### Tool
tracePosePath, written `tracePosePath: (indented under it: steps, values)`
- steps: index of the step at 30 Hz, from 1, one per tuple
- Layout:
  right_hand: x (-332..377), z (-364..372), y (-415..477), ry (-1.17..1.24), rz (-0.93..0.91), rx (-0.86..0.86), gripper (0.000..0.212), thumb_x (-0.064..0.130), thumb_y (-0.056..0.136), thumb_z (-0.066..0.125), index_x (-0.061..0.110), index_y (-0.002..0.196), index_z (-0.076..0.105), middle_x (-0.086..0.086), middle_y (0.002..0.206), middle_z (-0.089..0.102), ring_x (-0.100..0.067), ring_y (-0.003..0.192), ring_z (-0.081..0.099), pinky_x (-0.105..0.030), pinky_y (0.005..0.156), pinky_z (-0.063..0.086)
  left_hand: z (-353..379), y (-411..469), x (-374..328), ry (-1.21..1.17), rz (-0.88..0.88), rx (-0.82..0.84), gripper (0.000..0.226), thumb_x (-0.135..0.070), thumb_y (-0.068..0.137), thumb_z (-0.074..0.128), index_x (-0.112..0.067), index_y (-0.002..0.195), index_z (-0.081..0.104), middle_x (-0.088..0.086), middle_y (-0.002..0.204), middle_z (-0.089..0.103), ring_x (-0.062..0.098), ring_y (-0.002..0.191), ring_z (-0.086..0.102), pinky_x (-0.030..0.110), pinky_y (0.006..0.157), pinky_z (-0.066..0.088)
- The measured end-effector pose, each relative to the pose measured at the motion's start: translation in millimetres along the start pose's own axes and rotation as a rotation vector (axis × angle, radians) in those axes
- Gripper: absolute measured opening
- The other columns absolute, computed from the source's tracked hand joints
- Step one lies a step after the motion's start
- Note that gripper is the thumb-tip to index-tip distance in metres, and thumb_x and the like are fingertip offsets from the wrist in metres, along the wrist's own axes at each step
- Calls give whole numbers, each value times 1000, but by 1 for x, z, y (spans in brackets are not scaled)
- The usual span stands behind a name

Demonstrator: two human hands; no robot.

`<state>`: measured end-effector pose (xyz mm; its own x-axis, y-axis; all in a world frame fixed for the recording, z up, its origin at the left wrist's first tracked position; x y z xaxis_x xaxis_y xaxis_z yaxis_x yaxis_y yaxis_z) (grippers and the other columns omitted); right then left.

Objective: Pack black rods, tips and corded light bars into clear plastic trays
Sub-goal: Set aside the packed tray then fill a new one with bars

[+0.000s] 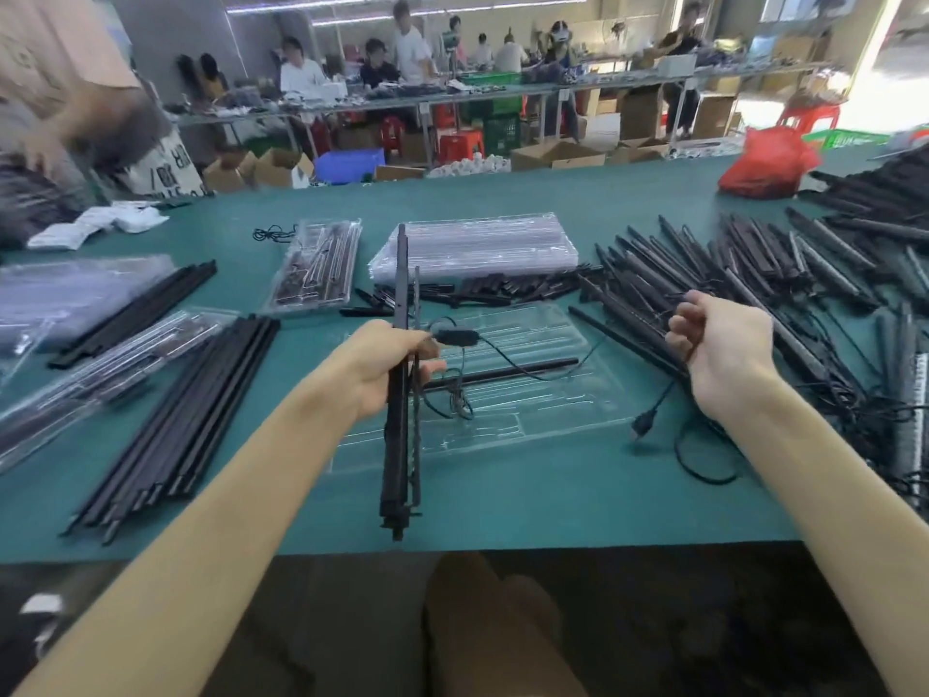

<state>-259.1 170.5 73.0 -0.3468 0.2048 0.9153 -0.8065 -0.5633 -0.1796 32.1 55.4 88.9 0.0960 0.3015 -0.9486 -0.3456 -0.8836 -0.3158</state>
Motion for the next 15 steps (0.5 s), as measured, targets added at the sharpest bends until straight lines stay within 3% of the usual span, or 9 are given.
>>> tracePosePath:
  steps: [3,4,5,6,8,9,11,13,15]
  values:
    - [-3,-6,-2,-538,-127,117,14,22,99,55,11,91,56,-10,97,61,-20,83,60,-35,75,50,8,1,0,-70,3,21,8,4,95,58,6,99,65,28,118,68,24,89,74,18,47,49]
    - [-7,-6,-5,-744,-164,162,20,26,99,57,7,103,57,-14,105,58,-14,93,36,-40,83,47,11,2,0,-97,5,27,10,4,95,58,6,102,64,26,117,69,24,93,75,17,48,49]
    - [-11,-7,-9,-981,-198,176,39,30,99,58,0,123,52,-21,124,53,-47,134,37,-46,96,43,15,3,1,-129,4,33,11,3,96,57,6,104,64,24,116,70,24,94,75,16,49,48]
    - [-16,-6,-14,-1179,-254,173,61,33,100,57,-5,143,36,-27,145,37,-39,133,37,-50,108,33,19,4,0,-174,1,47,12,3,97,54,5,104,63,22,114,71,23,94,75,15,49,47]
    - [-22,-2,-34,-1352,-487,140,76,37,102,53,-4,154,16,-27,161,9,-39,146,10,-52,118,15,26,4,-1,-306,-14,96,14,6,98,48,3,101,61,19,114,70,24,99,75,14,46,44]
    - [-24,2,-46,-1338,-620,162,71,39,102,51,0,154,22,-23,161,13,-36,147,11,-49,118,15,29,5,-1,-381,-22,126,17,8,97,45,2,102,60,19,116,69,25,101,74,14,45,43]
    - [-30,8,-72,-1140,-738,349,59,44,101,49,8,147,41,-10,146,45,-22,136,36,-38,115,30,35,6,-1,-520,-35,174,23,11,95,41,1,108,58,20,120,69,25,104,73,13,45,43]
    - [-36,19,-98,-939,-653,568,59,55,96,48,14,138,52,7,117,62,-3,110,57,-28,99,48,42,6,-1,-604,-31,215,26,12,93,39,0,108,57,21,117,70,23,105,73,14,45,43]
    - [-46,30,-112,-924,-567,680,62,62,93,47,17,135,54,14,105,63,2,96,61,-22,86,51,48,6,-1,-644,-21,252,26,11,91,39,-1,105,57,21,118,70,22,107,72,14,46,43]
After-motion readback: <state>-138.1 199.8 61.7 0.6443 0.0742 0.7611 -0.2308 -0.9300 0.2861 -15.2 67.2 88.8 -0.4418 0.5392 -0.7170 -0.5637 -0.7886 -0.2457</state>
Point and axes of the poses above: each hand's wrist, its own y-axis towards the middle knuckle, its own z-axis out of the palm, x = y × z, the point moved 1 cm from there along y, towards the middle knuckle
